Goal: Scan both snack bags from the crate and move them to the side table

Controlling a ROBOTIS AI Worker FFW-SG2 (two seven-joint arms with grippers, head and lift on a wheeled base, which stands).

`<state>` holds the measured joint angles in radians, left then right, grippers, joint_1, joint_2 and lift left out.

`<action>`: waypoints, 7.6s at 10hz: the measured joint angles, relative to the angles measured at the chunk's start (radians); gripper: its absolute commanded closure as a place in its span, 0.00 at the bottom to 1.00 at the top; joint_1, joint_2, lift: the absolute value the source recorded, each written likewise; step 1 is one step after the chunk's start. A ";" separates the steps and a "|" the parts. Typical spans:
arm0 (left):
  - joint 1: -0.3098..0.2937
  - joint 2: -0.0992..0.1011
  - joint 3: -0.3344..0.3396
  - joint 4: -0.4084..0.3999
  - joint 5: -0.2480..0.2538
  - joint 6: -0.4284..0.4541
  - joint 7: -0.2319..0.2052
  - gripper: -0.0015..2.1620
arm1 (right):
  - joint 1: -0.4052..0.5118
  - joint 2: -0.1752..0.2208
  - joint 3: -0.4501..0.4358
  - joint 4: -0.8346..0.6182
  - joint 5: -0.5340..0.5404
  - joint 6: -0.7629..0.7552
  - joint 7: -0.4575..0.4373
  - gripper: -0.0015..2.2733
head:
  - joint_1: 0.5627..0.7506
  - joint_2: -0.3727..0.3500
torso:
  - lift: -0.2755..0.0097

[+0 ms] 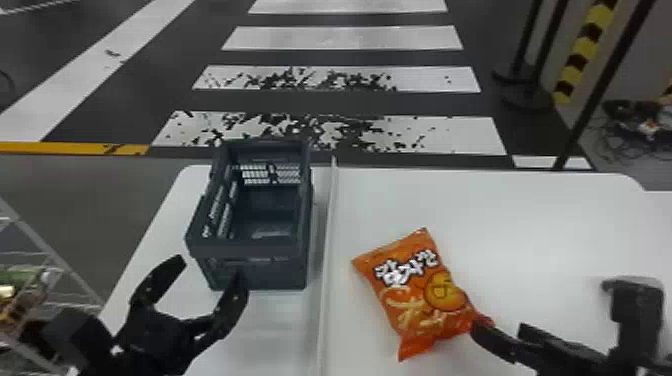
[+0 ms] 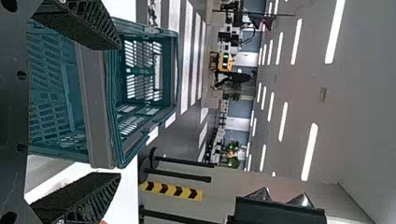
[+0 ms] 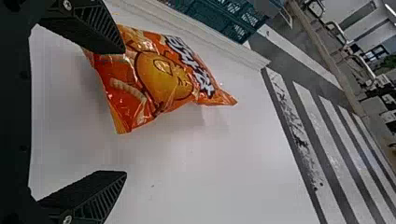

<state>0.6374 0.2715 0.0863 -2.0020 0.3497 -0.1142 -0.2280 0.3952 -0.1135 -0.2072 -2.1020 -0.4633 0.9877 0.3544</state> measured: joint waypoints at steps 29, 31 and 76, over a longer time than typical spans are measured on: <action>-0.027 0.002 -0.028 0.057 0.005 0.000 -0.002 0.02 | -0.167 0.006 -0.049 0.277 -0.237 0.070 0.153 0.02 | 0.70 0.70 | 0.62; -0.028 0.002 -0.031 0.057 0.005 0.000 -0.004 0.02 | -0.202 0.006 -0.017 0.332 -0.228 0.073 0.154 0.02 | 0.70 0.72 | 0.62; -0.050 0.033 -0.049 0.091 0.011 0.005 -0.001 0.02 | -0.254 -0.330 1.000 0.074 1.350 0.370 -0.180 0.91 | 0.70 0.52 | 0.62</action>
<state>0.5876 0.3045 0.0368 -1.9113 0.3605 -0.1091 -0.2285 0.1414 -0.4433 0.7930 -2.0283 0.8863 1.3581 0.1743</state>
